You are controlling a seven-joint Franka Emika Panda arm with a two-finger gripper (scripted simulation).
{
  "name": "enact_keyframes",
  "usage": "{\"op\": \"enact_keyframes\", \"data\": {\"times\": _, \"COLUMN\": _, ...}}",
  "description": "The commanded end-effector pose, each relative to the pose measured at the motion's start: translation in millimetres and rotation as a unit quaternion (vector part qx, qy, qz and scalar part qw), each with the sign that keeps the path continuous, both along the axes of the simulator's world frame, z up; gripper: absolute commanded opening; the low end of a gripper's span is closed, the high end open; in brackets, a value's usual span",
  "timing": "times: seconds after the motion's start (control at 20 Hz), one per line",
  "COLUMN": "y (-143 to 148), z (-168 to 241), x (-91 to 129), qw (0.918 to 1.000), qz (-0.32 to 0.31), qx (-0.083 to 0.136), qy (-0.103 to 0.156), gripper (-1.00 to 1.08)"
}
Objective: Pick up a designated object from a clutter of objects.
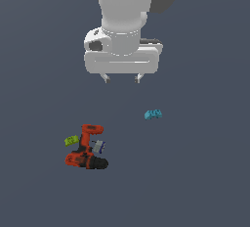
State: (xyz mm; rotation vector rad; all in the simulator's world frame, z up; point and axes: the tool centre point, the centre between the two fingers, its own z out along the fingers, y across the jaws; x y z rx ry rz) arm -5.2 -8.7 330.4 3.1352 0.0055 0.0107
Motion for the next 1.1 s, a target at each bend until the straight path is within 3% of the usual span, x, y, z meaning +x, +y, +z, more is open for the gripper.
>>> {"op": "enact_keyframes", "data": {"times": 0.0, "y": 0.0, "z": 0.0, "x": 0.0, "qw": 1.0, "qz": 0.0, "qx": 0.0, "qy": 0.0, "gripper": 1.0}}
{"op": "enact_keyframes", "data": {"times": 0.5, "y": -14.7, "z": -5.7, "x": -4.0, "qw": 0.9997, "qz": 0.016, "qx": -0.013, "qy": 0.012, "gripper": 1.0}}
{"op": "enact_keyframes", "data": {"times": 1.05, "y": -26.0, "z": -19.4, "x": 8.2, "qw": 0.9996, "qz": -0.025, "qx": -0.006, "qy": 0.011, "gripper": 1.0}}
